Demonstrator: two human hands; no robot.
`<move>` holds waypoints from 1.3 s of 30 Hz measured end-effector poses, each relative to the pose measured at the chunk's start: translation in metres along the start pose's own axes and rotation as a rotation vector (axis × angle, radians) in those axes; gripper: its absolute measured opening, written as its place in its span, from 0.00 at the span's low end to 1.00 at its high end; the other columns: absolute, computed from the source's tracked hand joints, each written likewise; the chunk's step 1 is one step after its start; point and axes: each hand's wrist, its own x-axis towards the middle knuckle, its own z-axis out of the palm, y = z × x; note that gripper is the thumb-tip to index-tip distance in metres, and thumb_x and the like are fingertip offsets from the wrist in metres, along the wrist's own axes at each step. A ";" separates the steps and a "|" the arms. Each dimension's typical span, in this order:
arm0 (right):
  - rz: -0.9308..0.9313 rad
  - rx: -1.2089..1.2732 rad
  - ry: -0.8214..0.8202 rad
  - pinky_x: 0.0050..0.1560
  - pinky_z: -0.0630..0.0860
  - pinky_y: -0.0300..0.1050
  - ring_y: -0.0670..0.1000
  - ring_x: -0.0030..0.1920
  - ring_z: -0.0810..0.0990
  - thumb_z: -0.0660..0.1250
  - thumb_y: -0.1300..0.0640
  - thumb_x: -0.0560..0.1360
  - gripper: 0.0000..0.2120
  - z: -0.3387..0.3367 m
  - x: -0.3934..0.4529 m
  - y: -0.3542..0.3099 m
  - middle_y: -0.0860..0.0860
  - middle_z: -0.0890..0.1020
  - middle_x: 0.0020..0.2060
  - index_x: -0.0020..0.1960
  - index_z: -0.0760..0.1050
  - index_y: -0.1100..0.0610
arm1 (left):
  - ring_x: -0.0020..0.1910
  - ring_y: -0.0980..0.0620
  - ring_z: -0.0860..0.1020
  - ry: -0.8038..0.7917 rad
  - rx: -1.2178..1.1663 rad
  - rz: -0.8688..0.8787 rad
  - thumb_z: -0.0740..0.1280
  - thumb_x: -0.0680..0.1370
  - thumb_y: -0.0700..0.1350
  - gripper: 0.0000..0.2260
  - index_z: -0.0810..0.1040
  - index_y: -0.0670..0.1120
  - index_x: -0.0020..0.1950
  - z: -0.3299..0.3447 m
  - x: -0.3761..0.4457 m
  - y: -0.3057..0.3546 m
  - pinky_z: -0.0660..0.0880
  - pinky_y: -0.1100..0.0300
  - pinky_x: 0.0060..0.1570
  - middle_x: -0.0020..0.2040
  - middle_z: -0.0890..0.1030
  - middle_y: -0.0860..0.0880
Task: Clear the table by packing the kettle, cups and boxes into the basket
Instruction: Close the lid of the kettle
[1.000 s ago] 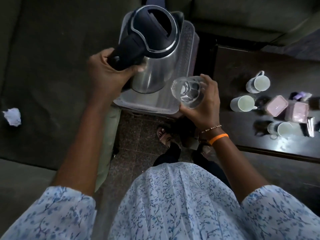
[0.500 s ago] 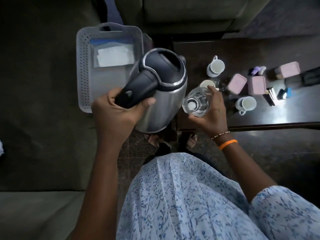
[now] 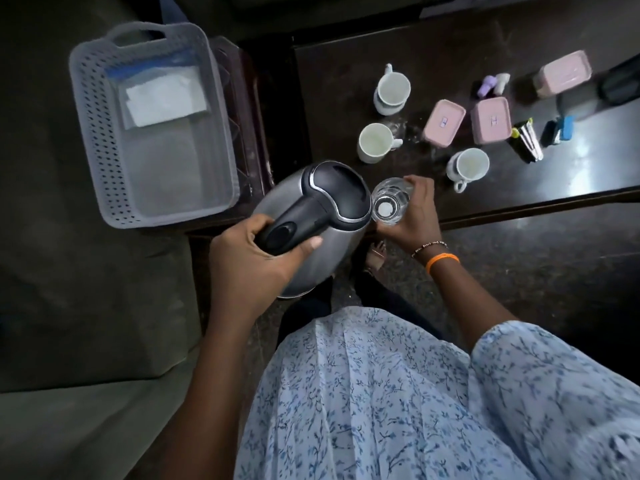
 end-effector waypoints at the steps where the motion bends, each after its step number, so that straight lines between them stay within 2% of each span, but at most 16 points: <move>1: 0.016 -0.011 -0.002 0.61 0.69 0.43 0.59 0.61 0.71 0.78 0.59 0.57 0.39 0.001 0.004 0.007 0.62 0.69 0.59 0.63 0.64 0.67 | 0.28 0.56 0.74 -0.010 0.010 -0.006 0.73 0.59 0.64 0.20 0.78 0.48 0.35 0.006 0.000 0.000 0.70 0.62 0.29 0.29 0.78 0.53; 4: 0.070 -0.051 -0.026 0.58 0.73 0.48 0.57 0.63 0.70 0.76 0.56 0.59 0.39 0.005 0.017 0.024 0.59 0.68 0.62 0.65 0.63 0.63 | 0.32 0.51 0.77 -0.037 0.011 -0.030 0.73 0.62 0.62 0.19 0.78 0.47 0.37 0.024 -0.001 0.000 0.73 0.57 0.32 0.31 0.80 0.49; 7: 0.080 -0.031 -0.054 0.56 0.75 0.50 0.57 0.62 0.71 0.75 0.57 0.60 0.38 0.010 0.031 0.036 0.58 0.67 0.63 0.66 0.62 0.62 | 0.31 0.54 0.76 -0.058 0.011 -0.056 0.72 0.65 0.59 0.16 0.78 0.47 0.37 0.042 -0.003 -0.002 0.72 0.61 0.32 0.31 0.79 0.51; 11: 0.047 -0.011 -0.111 0.60 0.75 0.53 0.59 0.62 0.72 0.76 0.59 0.61 0.39 0.018 0.045 0.047 0.59 0.66 0.64 0.67 0.61 0.63 | 0.30 0.60 0.73 -0.106 0.012 -0.066 0.69 0.67 0.60 0.14 0.78 0.49 0.38 0.058 -0.005 -0.001 0.67 0.70 0.31 0.29 0.76 0.56; 18: -0.003 -0.013 -0.192 0.62 0.73 0.55 0.61 0.62 0.70 0.74 0.52 0.64 0.39 0.023 0.054 0.057 0.60 0.65 0.64 0.68 0.60 0.63 | 0.33 0.60 0.75 -0.216 0.023 -0.082 0.67 0.69 0.54 0.08 0.78 0.51 0.40 0.076 -0.008 0.007 0.68 0.72 0.32 0.33 0.78 0.55; 24: -0.022 0.036 -0.217 0.68 0.68 0.51 0.60 0.65 0.69 0.74 0.56 0.65 0.39 0.019 0.054 0.068 0.61 0.65 0.66 0.70 0.60 0.64 | 0.35 0.54 0.76 -0.255 0.025 -0.126 0.65 0.69 0.49 0.06 0.78 0.48 0.41 0.087 -0.011 0.012 0.69 0.69 0.32 0.35 0.79 0.49; 27: -0.017 0.092 -0.204 0.69 0.64 0.44 0.59 0.68 0.68 0.74 0.61 0.65 0.39 0.015 0.052 0.076 0.63 0.66 0.66 0.71 0.59 0.66 | 0.34 0.57 0.76 -0.257 0.013 -0.141 0.65 0.69 0.48 0.05 0.78 0.49 0.41 0.091 -0.011 0.015 0.69 0.73 0.31 0.35 0.79 0.52; 32: -0.008 0.112 -0.215 0.70 0.59 0.39 0.57 0.71 0.66 0.73 0.64 0.66 0.38 0.009 0.044 0.090 0.61 0.67 0.69 0.72 0.60 0.64 | 0.34 0.61 0.76 -0.273 0.035 -0.140 0.66 0.69 0.50 0.05 0.78 0.51 0.41 0.095 -0.009 0.018 0.69 0.74 0.33 0.34 0.79 0.55; 36: 0.005 0.073 -0.273 0.70 0.65 0.50 0.56 0.71 0.66 0.73 0.62 0.67 0.40 0.006 0.043 0.094 0.57 0.65 0.71 0.74 0.56 0.60 | 0.33 0.57 0.77 -0.310 0.070 -0.127 0.65 0.71 0.55 0.06 0.76 0.53 0.39 0.097 -0.005 0.021 0.69 0.71 0.32 0.32 0.79 0.54; 39: 0.002 0.015 -0.300 0.64 0.71 0.54 0.56 0.69 0.68 0.72 0.59 0.69 0.41 0.004 0.043 0.095 0.54 0.64 0.71 0.75 0.54 0.56 | 0.33 0.56 0.77 -0.326 0.069 -0.133 0.64 0.72 0.56 0.09 0.76 0.52 0.39 0.099 -0.004 0.023 0.70 0.69 0.32 0.31 0.78 0.53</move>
